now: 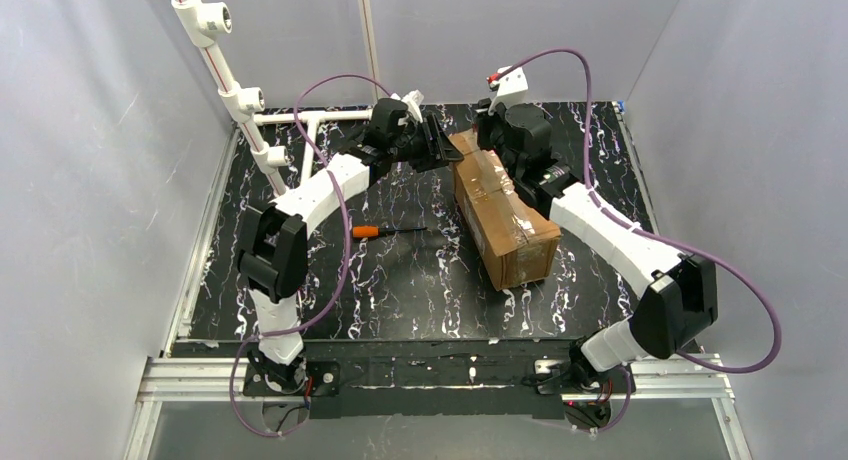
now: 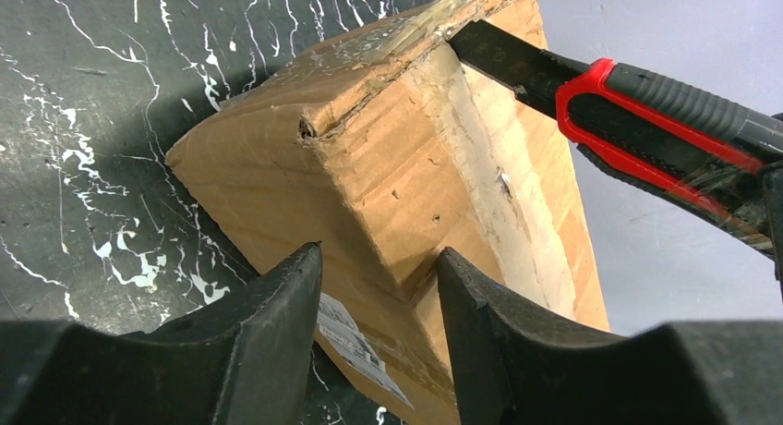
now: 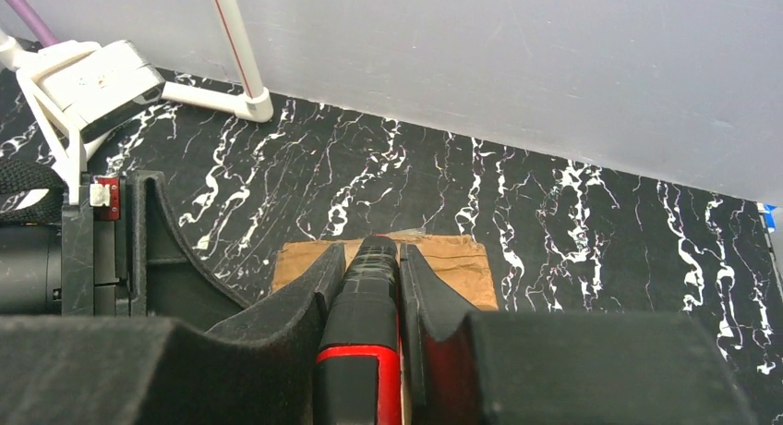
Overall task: Unpack the express box
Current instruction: Cut the express box at the center of the board.
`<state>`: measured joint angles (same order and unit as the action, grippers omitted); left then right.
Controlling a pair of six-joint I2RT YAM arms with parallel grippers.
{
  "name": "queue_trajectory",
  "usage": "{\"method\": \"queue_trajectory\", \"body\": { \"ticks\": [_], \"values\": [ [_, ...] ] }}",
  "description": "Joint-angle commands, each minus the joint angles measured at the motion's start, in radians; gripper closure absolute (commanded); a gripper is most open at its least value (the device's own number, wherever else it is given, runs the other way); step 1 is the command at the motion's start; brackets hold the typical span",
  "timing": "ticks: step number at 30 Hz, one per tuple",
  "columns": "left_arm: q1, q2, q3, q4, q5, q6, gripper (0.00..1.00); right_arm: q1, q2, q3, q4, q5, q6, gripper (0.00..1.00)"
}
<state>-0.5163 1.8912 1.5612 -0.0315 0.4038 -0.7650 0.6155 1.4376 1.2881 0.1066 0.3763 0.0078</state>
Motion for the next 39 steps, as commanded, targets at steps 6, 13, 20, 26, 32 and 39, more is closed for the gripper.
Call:
{"method": "queue_trajectory", "body": {
  "ticks": [6,13,20,26,32,39],
  "values": [
    [0.018,0.04,0.106,-0.138,0.052,0.027,0.41,0.003,0.011,0.011,-0.141,-0.023,0.013,0.99],
    [0.013,0.072,0.104,-0.06,0.079,-0.104,0.36,0.012,-0.07,-0.114,-0.168,-0.03,0.022,0.99],
    [0.012,0.091,0.106,0.024,0.051,-0.225,0.43,0.025,-0.134,-0.203,-0.156,-0.023,-0.026,0.99],
    [0.013,0.11,0.163,0.025,-0.003,-0.244,0.45,0.043,-0.189,-0.297,-0.13,0.038,-0.034,0.99],
    [0.003,0.109,0.309,-0.168,-0.004,-0.053,0.38,0.044,-0.121,-0.195,-0.201,0.148,0.067,0.99],
    [-0.002,-0.179,0.145,-0.292,0.11,0.214,0.31,0.044,-0.092,-0.16,-0.205,0.187,0.077,0.99]
  ]
}}
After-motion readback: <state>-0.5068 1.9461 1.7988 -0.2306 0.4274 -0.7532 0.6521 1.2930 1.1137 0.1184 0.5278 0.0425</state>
